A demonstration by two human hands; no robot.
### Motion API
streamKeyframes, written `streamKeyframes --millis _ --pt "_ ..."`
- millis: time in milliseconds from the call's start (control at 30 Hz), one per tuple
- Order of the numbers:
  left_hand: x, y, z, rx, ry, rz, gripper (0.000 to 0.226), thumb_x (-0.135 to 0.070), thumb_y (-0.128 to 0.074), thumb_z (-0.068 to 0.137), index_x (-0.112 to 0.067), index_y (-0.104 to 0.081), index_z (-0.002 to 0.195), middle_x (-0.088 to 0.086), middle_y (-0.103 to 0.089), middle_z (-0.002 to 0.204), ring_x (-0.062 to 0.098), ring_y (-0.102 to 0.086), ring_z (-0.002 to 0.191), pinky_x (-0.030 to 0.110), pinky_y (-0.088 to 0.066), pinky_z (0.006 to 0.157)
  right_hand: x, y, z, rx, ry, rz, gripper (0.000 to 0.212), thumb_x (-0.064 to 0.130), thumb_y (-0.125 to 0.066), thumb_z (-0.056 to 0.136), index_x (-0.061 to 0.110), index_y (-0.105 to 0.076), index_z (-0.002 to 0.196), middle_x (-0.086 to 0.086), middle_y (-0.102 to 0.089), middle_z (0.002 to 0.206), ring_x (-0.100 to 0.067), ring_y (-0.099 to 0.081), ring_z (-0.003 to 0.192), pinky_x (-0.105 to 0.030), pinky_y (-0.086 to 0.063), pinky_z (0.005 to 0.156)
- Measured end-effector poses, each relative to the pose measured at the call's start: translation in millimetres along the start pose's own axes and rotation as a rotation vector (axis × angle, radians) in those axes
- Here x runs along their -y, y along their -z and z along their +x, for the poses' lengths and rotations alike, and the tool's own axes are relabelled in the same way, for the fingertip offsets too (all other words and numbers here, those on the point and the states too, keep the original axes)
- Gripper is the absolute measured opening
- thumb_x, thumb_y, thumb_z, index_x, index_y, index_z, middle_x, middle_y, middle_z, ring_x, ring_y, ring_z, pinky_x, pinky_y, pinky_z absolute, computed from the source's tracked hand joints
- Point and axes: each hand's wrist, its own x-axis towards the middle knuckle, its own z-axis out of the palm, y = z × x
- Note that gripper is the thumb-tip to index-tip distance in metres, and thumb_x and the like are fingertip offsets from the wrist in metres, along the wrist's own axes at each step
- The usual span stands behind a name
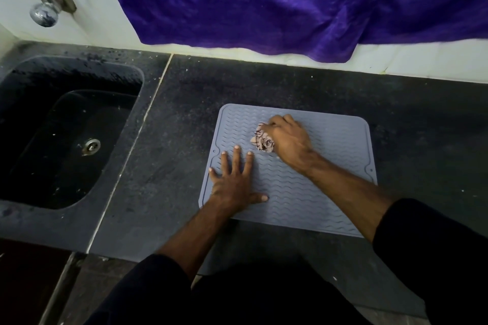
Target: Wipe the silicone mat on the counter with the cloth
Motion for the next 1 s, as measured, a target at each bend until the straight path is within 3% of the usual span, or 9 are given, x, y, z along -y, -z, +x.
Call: streamKeyframes --millis 167,333,533,867,1000 --pt "1 -1 1 0.004 0.001 -0.007 0.123 -0.073 -0.060 0.074 -0.029 0.028 0.147 0.006 0.040 0.151 0.038 0.032 0.139 0.071 0.001 0.110 23 -8 13 -0.021 0.109 -0.070 0.061 0.014 -0.065 0.081 0.021 -0.043 0.138 -0.006 -0.043 0.140 -0.030 -0.039 0.123 -0.044 -0.037 0.100" --pt "1 -3 1 -0.009 0.000 -0.020 0.123 -0.072 -0.061 0.074 -0.029 0.028 0.147 0.006 0.040 0.152 0.038 0.032 0.139 0.070 0.002 0.109 3 -3 17 0.000 0.009 -0.070 0.057 0.021 -0.072 0.077 0.020 -0.051 0.131 -0.007 -0.050 0.132 -0.029 -0.043 0.117 -0.043 -0.040 0.095" --pt "1 -2 4 -0.003 0.004 -0.024 0.125 -0.072 -0.062 0.073 -0.029 0.029 0.147 0.006 0.041 0.151 0.038 0.033 0.139 0.070 0.003 0.108 -3 -10 8 0.040 0.039 -0.072 0.066 0.024 -0.066 0.083 0.024 -0.037 0.142 -0.008 -0.036 0.142 -0.030 -0.035 0.124 -0.044 -0.036 0.102" --pt "0 -3 3 -0.015 0.021 -0.018 0.126 -0.072 -0.063 0.071 -0.028 0.027 0.147 0.006 0.039 0.152 0.038 0.032 0.139 0.069 0.002 0.110 -39 -2 -12 0.054 -0.024 -0.087 0.066 0.026 -0.073 0.077 0.021 -0.046 0.136 -0.008 -0.045 0.135 -0.030 -0.040 0.120 -0.043 -0.039 0.099" --pt "-1 -4 5 -0.015 0.033 -0.014 0.126 -0.072 -0.064 0.071 -0.028 0.025 0.148 0.006 0.039 0.152 0.039 0.031 0.139 0.070 0.001 0.109 -31 -17 -24 -0.003 0.025 -0.044 0.062 0.016 -0.064 0.083 0.023 -0.041 0.140 -0.006 -0.036 0.147 -0.031 -0.033 0.130 -0.044 -0.029 0.108"
